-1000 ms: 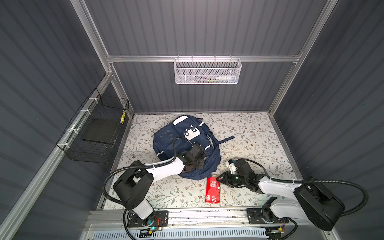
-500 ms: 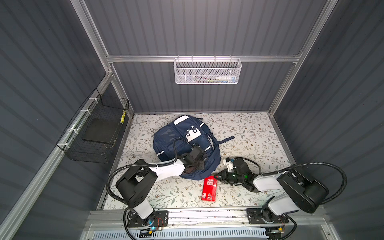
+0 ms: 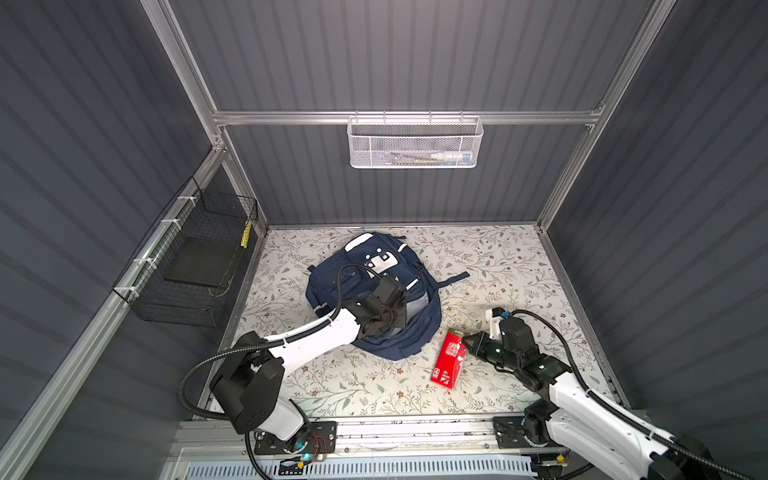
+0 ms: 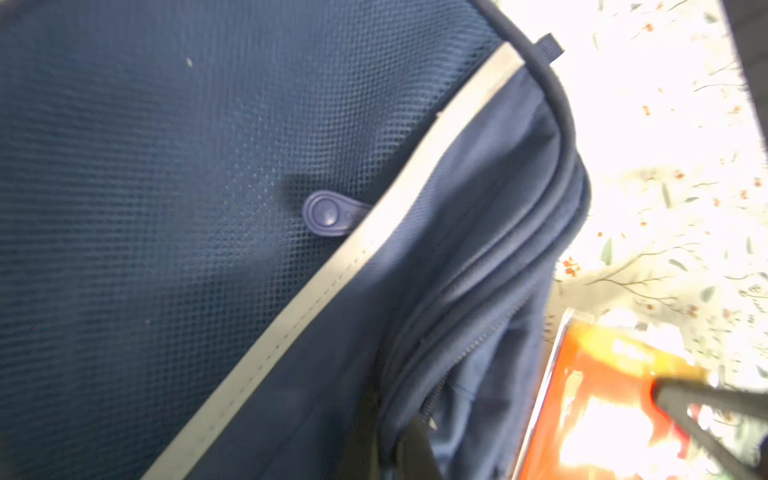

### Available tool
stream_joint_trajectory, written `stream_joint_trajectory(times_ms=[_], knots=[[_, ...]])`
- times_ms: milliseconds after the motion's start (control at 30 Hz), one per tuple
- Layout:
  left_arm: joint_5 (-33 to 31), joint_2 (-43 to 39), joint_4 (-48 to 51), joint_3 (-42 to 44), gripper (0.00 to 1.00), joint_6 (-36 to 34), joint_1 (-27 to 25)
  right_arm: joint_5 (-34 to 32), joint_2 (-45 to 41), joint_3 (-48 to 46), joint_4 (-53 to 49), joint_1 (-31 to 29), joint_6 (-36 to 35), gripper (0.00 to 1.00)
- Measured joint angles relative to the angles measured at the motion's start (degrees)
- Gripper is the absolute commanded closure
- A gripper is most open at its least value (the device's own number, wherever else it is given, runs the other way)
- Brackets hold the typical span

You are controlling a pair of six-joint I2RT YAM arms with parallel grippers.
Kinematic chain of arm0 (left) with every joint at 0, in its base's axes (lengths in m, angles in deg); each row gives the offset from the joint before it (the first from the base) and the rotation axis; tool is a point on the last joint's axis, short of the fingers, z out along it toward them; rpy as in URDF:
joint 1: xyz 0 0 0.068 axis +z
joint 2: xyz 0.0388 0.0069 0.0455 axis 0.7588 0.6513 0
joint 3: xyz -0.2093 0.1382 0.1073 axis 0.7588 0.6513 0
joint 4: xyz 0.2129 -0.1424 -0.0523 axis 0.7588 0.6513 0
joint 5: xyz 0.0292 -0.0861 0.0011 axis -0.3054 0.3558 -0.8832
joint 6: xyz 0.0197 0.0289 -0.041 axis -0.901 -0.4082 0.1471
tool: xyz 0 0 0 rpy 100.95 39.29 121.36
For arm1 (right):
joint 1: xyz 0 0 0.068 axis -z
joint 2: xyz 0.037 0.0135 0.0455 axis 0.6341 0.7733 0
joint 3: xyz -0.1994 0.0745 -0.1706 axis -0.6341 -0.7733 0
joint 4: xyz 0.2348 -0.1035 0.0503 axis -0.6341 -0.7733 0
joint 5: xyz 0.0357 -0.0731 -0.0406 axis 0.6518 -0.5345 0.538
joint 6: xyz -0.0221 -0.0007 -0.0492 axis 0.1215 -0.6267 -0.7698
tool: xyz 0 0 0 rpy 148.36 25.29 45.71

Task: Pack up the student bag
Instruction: 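Lift the red case and push it into the backpack opening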

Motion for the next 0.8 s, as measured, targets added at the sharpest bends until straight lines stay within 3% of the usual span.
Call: stream_joint_trajectory(times_ms=[167,333,533,800], knots=[[0.6,-2.8,3.4,-3.8,1.00,-1.9,1.6,-3.4,-3.6,10.8,-12.6,0.9,-6.5,1.00],[-0.1,-4.5,7.0,-8.8,1.00,-4.0,3.5,-3.3,-0.6,20.9,-10.9,1.0,-9.5,1.00],[-1.7,-4.4,11.0,-13.7,1.00,-6.2,4.5,5.3,20.3,25.1,7.6,0.4,-4.1,1.00],[-1.7,-3.1,12.2,-15.6,1.00,-7.0,4.8,9.5,47.2,34.9,23.7,-4.0,1.9,1.00]])
